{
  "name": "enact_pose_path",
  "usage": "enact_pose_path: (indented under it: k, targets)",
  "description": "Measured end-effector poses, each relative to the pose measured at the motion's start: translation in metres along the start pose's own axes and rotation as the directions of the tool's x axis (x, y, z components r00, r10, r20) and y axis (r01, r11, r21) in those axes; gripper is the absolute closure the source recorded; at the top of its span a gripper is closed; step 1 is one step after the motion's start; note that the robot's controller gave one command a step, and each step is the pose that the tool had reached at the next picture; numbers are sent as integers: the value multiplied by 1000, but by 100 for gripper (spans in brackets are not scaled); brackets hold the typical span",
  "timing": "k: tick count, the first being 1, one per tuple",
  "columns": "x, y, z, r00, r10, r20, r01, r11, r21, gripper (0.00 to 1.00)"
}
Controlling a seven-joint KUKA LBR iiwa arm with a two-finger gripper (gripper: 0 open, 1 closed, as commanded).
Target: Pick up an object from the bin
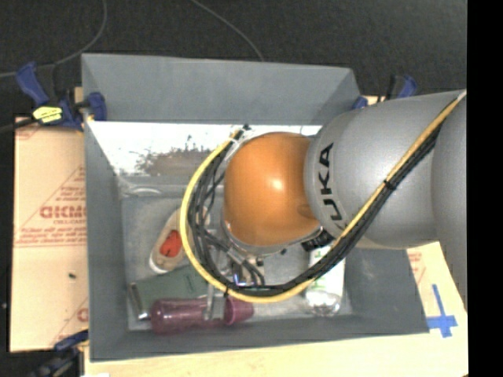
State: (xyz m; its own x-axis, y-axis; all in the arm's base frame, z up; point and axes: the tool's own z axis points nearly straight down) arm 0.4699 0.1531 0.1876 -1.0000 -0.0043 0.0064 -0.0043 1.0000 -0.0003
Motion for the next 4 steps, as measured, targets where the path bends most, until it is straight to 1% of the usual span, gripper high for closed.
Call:
enact_pose_path:
  k: [1,2,3,4]
  targets:
    - [-2,-1,-4,1000,5,8,-5,1000,-2,0]
    - [-44,-31,71,994,107,7,-107,994,-3,0]
    - [-48,-40,93,997,-74,28,74,997,-4,0]
    - [-65,-69,78,1000,-5,13,5,1000,-2,0]
